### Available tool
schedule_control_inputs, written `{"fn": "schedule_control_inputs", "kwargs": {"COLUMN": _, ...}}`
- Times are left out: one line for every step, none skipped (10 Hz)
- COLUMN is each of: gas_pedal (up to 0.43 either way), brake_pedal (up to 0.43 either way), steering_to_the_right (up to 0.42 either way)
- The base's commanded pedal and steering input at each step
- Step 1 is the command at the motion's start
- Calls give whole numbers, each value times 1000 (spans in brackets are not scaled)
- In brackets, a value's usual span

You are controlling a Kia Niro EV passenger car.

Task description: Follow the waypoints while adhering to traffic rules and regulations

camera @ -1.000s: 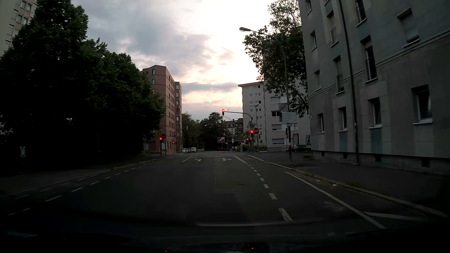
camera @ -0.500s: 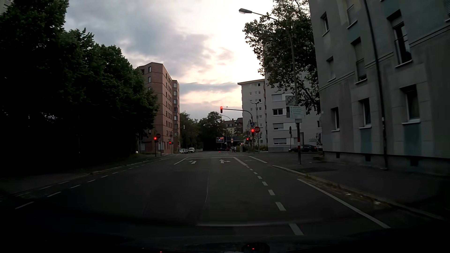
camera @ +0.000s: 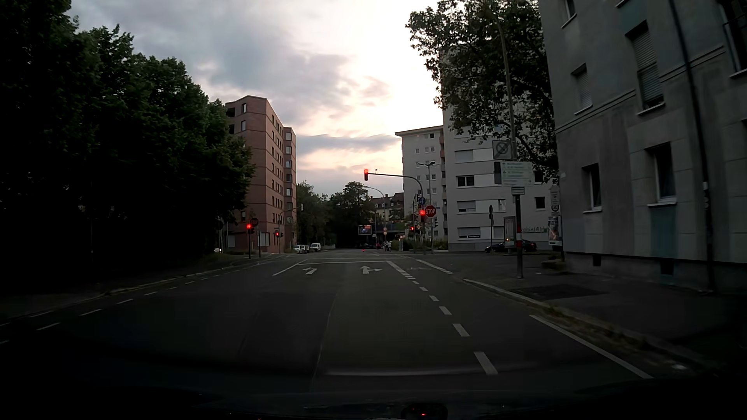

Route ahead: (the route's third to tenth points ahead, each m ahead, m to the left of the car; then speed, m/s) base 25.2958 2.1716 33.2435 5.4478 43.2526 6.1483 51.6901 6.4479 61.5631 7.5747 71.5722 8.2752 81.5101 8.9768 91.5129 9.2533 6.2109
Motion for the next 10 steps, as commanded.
{"fn": "schedule_control_inputs", "kwargs": {"gas_pedal": 39, "brake_pedal": 0, "steering_to_the_right": -3}}
{"fn": "schedule_control_inputs", "kwargs": {"gas_pedal": 39, "brake_pedal": 0, "steering_to_the_right": -9}}
{"fn": "schedule_control_inputs", "kwargs": {"gas_pedal": 39, "brake_pedal": 0, "steering_to_the_right": -15}}
{"fn": "schedule_control_inputs", "kwargs": {"gas_pedal": 0, "brake_pedal": 0, "steering_to_the_right": -21}}
{"fn": "schedule_control_inputs", "kwargs": {"gas_pedal": 0, "brake_pedal": 0, "steering_to_the_right": -24}}
{"fn": "schedule_control_inputs", "kwargs": {"gas_pedal": 0, "brake_pedal": 0, "steering_to_the_right": -26}}
{"fn": "schedule_control_inputs", "kwargs": {"gas_pedal": 0, "brake_pedal": 0, "steering_to_the_right": -26}}
{"fn": "schedule_control_inputs", "kwargs": {"gas_pedal": 0, "brake_pedal": 0, "steering_to_the_right": -24}}
{"fn": "schedule_control_inputs", "kwargs": {"gas_pedal": 0, "brake_pedal": 6, "steering_to_the_right": -23}}
{"fn": "schedule_control_inputs", "kwargs": {"gas_pedal": 0, "brake_pedal": 30, "steering_to_the_right": -22}}
